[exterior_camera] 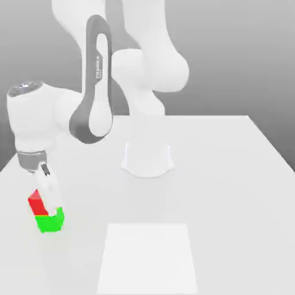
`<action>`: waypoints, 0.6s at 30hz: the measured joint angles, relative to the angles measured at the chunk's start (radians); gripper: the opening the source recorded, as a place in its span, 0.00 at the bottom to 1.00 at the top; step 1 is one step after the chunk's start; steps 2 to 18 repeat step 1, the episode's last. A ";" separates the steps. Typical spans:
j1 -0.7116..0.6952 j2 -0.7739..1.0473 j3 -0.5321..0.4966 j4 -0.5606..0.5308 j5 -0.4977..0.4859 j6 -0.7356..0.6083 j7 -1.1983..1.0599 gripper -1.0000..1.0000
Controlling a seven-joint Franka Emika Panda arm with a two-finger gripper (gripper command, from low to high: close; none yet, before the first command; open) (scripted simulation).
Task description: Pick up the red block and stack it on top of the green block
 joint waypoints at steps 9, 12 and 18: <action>-0.001 0.011 0.002 0.000 0.004 0.010 -0.003 1.00; -0.001 0.011 0.002 0.000 0.004 0.010 -0.003 1.00; -0.001 0.011 0.002 0.000 0.004 0.010 -0.003 1.00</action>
